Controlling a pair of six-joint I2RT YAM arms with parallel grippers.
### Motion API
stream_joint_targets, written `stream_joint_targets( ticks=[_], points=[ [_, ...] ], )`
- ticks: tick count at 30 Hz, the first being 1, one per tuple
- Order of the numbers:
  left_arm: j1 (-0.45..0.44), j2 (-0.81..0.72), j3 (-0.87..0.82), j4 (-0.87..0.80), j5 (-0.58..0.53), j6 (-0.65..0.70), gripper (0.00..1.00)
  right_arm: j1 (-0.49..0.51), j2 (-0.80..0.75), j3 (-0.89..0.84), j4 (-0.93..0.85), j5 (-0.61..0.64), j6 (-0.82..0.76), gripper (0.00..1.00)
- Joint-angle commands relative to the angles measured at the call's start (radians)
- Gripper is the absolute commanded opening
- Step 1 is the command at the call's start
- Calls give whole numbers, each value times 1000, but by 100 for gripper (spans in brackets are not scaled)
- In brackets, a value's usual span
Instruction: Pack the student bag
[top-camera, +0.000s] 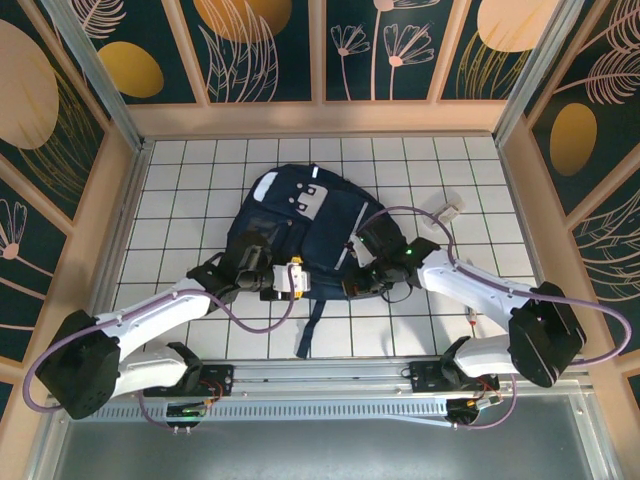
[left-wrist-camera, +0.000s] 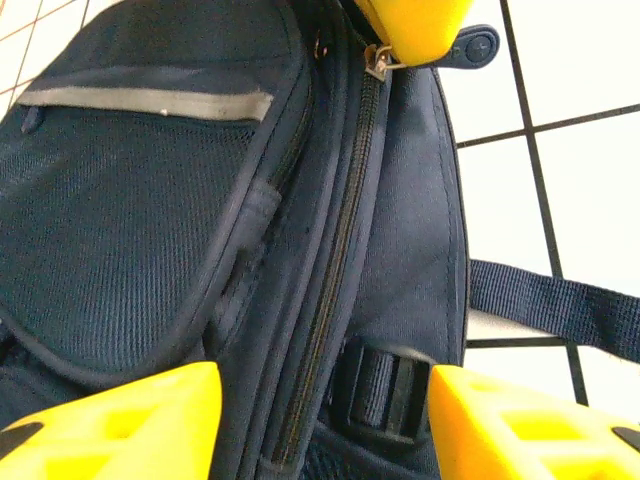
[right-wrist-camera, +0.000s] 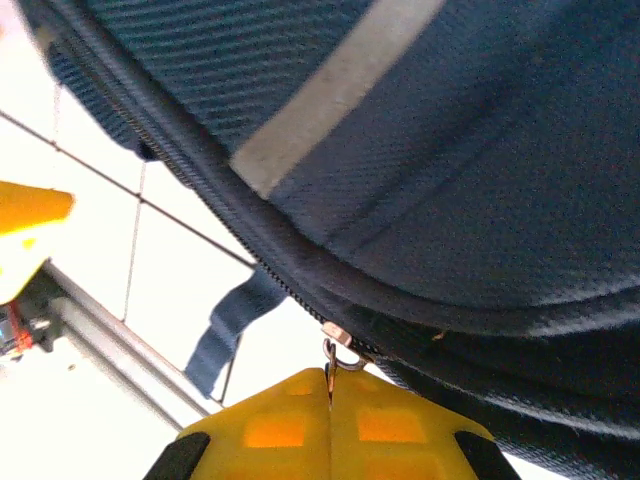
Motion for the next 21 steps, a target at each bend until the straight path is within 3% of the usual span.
stream_joint_targets(
  ticks=[1,5,7,9,11,19,21],
  points=[
    [-14,60,45,10,-32,31,52,15,-55,28,71,-107,9,0],
    [-27,123,67,21,-56,60,49,15,-64,35,76,-124,13,0],
    [-28,155,64,49,-91,60,43,15,-64,36,68,-119,12,0],
    [-29,174,67,73,-144,47,26,15,-62,35,47,-96,10,0],
    [-29,181,71,88,-190,21,0,15,-57,34,13,-48,8,0],
    [-28,116,52,32,-182,44,0,9,-35,50,-137,178,12,0],
    [-28,92,47,26,-144,33,0,12,-40,41,-115,129,1,13]
  ],
)
